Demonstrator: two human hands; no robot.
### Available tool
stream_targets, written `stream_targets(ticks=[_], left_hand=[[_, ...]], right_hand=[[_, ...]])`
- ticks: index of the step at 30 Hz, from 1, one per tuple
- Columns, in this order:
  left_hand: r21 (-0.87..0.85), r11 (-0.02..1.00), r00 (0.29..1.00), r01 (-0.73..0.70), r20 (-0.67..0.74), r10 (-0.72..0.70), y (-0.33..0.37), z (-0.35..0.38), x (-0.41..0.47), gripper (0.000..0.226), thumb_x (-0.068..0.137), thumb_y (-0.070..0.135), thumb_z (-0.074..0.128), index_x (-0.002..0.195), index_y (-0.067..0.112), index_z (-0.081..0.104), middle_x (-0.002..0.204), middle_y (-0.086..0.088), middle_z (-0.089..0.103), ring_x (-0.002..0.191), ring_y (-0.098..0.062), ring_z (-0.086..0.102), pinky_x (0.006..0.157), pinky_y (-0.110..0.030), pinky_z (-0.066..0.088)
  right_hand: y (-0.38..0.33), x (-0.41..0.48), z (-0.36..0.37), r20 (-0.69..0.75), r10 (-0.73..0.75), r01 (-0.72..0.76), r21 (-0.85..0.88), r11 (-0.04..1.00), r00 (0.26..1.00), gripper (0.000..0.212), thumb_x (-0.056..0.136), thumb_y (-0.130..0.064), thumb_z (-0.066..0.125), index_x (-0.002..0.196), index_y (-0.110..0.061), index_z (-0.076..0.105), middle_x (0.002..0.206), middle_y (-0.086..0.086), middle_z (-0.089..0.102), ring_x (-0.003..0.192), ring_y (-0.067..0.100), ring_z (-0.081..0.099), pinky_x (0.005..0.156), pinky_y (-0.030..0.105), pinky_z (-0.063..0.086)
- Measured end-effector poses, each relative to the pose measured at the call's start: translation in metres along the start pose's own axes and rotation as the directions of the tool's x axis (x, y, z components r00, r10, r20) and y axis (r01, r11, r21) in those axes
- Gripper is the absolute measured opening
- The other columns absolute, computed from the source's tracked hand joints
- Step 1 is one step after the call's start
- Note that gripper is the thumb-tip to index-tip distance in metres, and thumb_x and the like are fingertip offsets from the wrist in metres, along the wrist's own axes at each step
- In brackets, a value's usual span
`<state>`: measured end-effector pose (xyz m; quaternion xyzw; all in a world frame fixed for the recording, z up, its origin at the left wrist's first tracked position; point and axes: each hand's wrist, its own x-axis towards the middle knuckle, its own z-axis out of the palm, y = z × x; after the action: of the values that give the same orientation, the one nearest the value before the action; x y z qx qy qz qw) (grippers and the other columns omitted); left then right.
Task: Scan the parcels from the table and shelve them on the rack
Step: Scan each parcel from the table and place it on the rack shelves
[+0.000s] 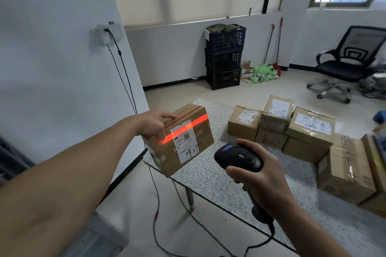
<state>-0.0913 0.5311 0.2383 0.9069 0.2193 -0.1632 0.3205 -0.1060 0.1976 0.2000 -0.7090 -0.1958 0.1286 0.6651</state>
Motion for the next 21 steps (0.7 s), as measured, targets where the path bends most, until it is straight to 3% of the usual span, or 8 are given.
stream_targets(ticks=[16, 21], left_hand=[[-0.019, 1.0, 1.0, -0.001, -0.008, 0.001, -0.0007, 0.0021, -0.0039, 0.088, 0.072, -0.001, 0.076, 0.144, 0.04, 0.047, 0.122, -0.004, 0.058, 0.103, -0.026, 0.065, 0.084, -0.047, 0.061], [-0.03, 1.0, 1.0, -0.008, -0.019, 0.008, -0.0047, 0.0019, -0.0031, 0.084, 0.073, 0.002, 0.078, 0.14, 0.044, 0.049, 0.124, -0.005, 0.06, 0.105, -0.028, 0.065, 0.087, -0.049, 0.06]], right_hand=[[0.0004, -0.0048, -0.0065, -0.006, -0.001, 0.001, 0.008, 1.0, 1.0, 0.068, 0.051, -0.024, 0.085, 0.114, -0.037, 0.065, 0.094, -0.019, 0.073, 0.07, 0.011, 0.073, 0.055, 0.015, 0.051], [0.0025, -0.0055, -0.0076, -0.022, -0.004, 0.004, 0.003, 1.0, 1.0, 0.071, 0.05, -0.023, 0.086, 0.118, -0.031, 0.068, 0.093, -0.01, 0.075, 0.066, 0.01, 0.072, 0.055, 0.016, 0.051]])
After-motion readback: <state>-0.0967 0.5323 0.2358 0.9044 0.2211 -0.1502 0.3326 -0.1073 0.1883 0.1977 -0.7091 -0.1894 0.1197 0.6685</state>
